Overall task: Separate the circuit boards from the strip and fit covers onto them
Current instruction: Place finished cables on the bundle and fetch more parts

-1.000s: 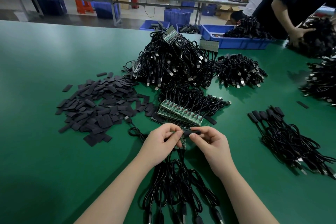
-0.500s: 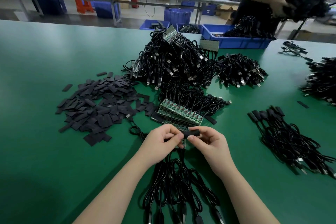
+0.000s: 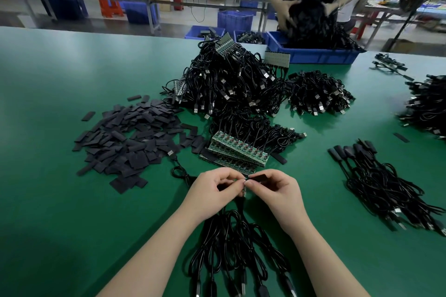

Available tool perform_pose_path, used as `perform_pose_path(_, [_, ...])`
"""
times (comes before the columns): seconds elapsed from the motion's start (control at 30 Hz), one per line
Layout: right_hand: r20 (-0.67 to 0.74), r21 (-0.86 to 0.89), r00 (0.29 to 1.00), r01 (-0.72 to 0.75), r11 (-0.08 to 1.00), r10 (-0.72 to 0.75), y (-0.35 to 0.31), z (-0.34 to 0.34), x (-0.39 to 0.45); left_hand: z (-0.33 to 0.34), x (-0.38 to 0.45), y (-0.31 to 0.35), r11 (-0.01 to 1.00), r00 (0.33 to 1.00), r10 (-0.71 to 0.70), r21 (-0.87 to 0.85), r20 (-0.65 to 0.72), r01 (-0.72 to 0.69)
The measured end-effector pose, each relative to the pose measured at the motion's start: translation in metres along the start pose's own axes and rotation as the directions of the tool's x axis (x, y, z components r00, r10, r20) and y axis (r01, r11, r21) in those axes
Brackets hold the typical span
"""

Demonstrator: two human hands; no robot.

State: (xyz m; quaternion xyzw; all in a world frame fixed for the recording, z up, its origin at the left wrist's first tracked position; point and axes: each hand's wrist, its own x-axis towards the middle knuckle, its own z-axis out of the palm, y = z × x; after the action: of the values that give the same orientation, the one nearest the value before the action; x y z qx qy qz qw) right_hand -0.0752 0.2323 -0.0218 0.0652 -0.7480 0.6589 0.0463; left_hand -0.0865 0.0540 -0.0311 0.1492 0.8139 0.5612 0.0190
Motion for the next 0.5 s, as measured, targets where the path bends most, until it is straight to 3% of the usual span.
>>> perform_pose_path(0.5, [0.09, 0.043, 0.996, -0.012, 0.999, 0.008, -0.0048, 0.0011, -0.0022, -0.001, 0.0019, 0.0023, 0.998, 0.997, -0.07, 0.001, 0.04, 0.07])
